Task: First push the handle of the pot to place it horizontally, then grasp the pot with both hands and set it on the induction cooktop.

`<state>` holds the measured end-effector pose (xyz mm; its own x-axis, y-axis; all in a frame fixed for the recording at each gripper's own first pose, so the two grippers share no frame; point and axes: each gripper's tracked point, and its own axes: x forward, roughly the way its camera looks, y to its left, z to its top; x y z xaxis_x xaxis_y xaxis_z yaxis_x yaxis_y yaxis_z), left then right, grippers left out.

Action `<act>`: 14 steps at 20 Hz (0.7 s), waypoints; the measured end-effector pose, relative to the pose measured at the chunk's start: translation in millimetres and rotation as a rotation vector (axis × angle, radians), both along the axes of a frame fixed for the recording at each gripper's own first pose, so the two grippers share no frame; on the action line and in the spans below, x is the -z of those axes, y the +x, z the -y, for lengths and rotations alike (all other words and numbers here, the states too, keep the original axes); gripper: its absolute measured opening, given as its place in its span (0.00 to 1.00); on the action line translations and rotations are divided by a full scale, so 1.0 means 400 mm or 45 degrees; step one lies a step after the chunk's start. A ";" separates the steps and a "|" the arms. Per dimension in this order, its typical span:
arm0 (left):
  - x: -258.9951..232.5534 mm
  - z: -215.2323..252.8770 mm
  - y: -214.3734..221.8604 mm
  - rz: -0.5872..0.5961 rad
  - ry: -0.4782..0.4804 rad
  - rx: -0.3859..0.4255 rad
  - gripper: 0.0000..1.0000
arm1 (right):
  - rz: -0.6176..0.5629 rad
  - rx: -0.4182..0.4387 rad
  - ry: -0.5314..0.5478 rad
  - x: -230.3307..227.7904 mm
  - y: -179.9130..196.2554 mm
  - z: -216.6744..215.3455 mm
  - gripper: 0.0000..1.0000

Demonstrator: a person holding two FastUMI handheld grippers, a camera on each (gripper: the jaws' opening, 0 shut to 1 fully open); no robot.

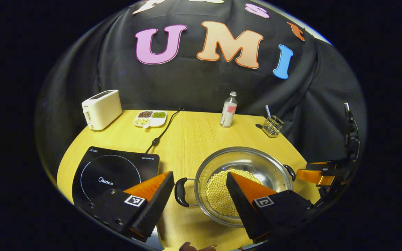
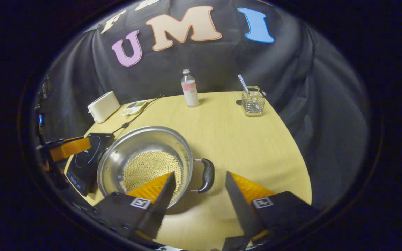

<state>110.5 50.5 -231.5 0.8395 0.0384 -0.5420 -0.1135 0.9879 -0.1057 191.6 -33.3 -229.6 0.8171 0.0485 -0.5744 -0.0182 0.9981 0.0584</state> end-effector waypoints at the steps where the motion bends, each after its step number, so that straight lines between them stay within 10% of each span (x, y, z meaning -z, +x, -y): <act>1: 0.011 0.000 0.005 -0.009 -0.006 0.005 0.98 | -0.007 0.003 0.002 0.009 0.009 0.000 1.00; 14: 0.169 -0.055 0.048 -0.159 0.036 -0.057 0.98 | -0.158 0.004 -0.008 0.132 0.096 -0.030 0.96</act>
<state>129.7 72.5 -299.2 0.7628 0.0907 -0.6402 -0.1677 0.9840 -0.0604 230.0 -21.2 -282.3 0.7397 0.0420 -0.6716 -0.0082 0.9985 0.0535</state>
